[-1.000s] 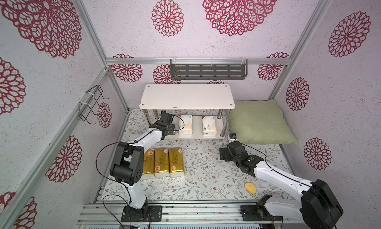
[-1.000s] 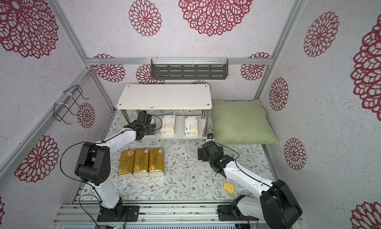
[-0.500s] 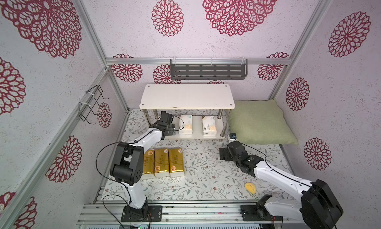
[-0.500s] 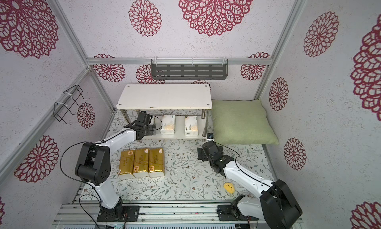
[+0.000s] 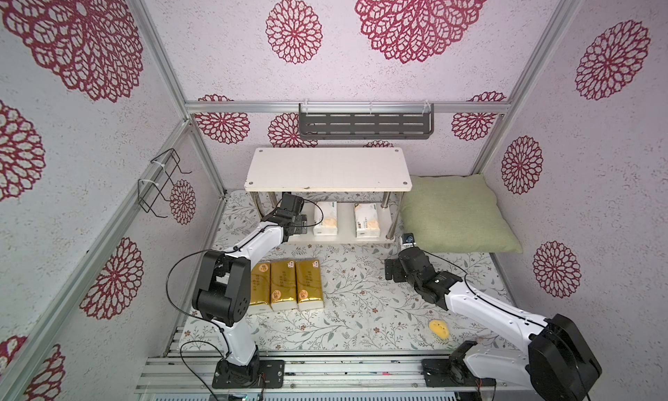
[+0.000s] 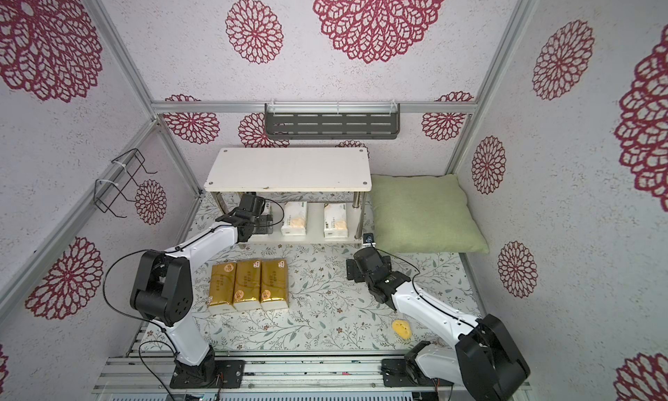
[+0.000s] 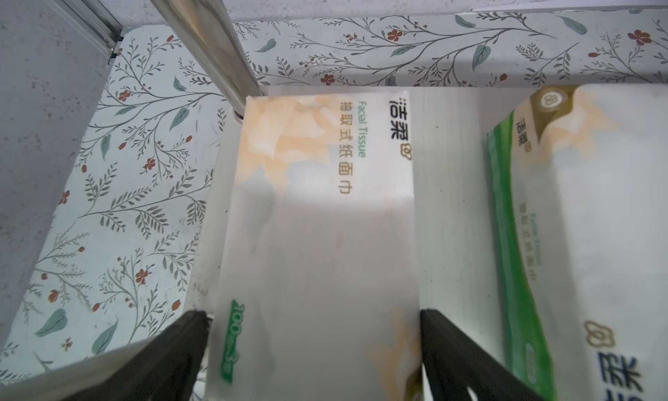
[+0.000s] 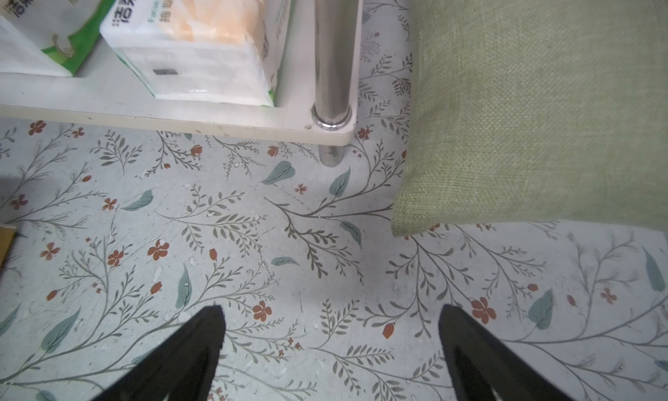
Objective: Place the tissue boxes on the shelf by color
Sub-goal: Place a box of tissues on the shelf.
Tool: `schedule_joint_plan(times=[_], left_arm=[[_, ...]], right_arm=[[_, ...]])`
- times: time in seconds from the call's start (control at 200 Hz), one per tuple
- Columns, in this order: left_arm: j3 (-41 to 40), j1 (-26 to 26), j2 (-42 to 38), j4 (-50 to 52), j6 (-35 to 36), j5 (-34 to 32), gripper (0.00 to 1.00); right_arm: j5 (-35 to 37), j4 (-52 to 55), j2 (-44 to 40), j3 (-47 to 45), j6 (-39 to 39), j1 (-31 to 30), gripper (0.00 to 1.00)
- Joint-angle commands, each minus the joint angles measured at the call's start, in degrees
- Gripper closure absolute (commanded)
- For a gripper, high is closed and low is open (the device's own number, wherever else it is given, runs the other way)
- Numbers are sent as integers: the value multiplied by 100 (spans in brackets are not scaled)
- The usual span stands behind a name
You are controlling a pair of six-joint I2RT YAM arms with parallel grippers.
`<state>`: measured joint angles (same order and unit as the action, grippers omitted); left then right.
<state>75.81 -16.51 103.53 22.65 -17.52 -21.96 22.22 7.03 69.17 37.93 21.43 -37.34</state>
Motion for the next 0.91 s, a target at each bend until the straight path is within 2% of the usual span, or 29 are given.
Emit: schedule_joint_plan(times=[0.0, 0.44, 0.635, 0.761, 0.901], left_arm=[[114, -27, -198, 101, 57, -97, 3], [245, -418, -686, 304, -55, -161, 3], [142, -790, -860, 285, -813, -28, 3], [253, -1011, -725, 170, -1147, 198, 3], [656, -1192, -306, 190, -1193, 207, 3]], right_arm=[[-24, -165, -3, 65, -66, -36, 1], [2, -147, 34, 120, -80, -36, 1], [13, -136, 17, 127, -60, -36, 1], [10, -116, 2, 124, -43, -41, 1], [33, -81, -73, 84, -25, -46, 1]])
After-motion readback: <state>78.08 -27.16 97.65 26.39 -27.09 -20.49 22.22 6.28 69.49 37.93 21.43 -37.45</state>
